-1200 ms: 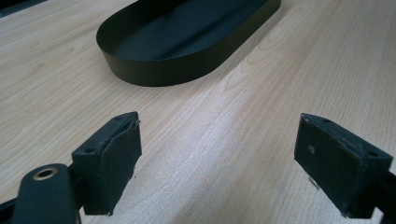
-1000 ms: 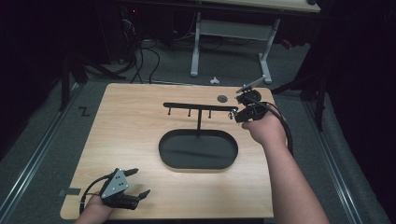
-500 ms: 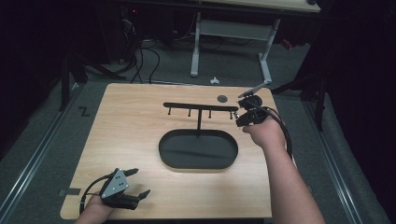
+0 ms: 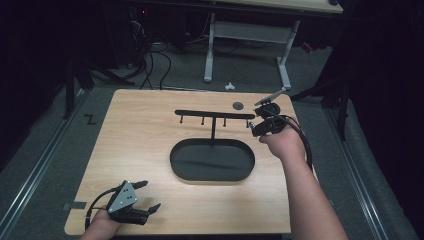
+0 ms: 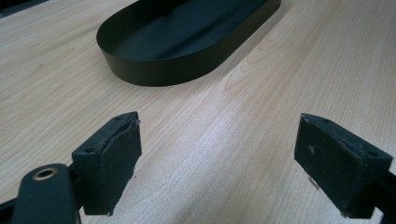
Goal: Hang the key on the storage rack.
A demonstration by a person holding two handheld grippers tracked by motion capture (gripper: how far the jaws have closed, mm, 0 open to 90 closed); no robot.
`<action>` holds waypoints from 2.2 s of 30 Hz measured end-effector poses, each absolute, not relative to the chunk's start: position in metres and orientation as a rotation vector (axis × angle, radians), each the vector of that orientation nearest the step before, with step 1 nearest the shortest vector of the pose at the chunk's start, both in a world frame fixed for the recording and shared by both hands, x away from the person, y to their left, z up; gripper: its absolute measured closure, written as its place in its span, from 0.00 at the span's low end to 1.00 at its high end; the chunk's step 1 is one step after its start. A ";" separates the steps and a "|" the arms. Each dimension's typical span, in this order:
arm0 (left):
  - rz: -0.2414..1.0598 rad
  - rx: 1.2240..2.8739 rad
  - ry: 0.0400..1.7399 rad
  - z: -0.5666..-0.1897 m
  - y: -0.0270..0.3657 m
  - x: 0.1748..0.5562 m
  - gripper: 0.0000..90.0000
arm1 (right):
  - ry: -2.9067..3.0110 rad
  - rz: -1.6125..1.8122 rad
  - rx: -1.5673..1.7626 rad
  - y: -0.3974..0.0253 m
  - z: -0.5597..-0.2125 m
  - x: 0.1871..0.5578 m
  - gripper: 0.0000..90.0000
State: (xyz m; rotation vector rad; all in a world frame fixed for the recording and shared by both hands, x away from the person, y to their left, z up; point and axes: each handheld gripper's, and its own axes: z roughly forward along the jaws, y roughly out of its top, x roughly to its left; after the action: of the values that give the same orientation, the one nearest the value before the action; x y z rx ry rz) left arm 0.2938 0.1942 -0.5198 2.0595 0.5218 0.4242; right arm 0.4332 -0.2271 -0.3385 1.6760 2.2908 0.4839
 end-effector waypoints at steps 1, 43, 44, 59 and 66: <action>0.424 2.059 0.522 -0.520 0.194 0.294 0.17 | 2.291 0.485 1.675 -0.227 -0.339 0.433 0.85; 0.419 2.067 0.522 -0.520 0.192 0.296 0.17 | 2.240 0.464 1.675 -0.230 -0.354 0.425 0.28; 0.419 2.067 0.523 -0.520 0.192 0.296 0.17 | 2.242 0.465 1.676 -0.230 -0.353 0.425 0.27; 0.420 2.063 0.525 -0.520 0.193 0.295 0.17 | 2.225 0.465 1.697 -0.231 -0.362 0.410 0.21; 0.420 2.066 0.527 -0.520 0.193 0.295 0.17 | 2.211 0.472 1.669 -0.234 -0.373 0.395 0.20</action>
State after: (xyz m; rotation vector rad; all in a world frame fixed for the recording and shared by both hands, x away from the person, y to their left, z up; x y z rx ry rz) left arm 0.2951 0.1926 -0.5204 2.0655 0.5272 0.4197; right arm 0.3955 -0.2341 -0.3726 1.6689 2.2111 0.4724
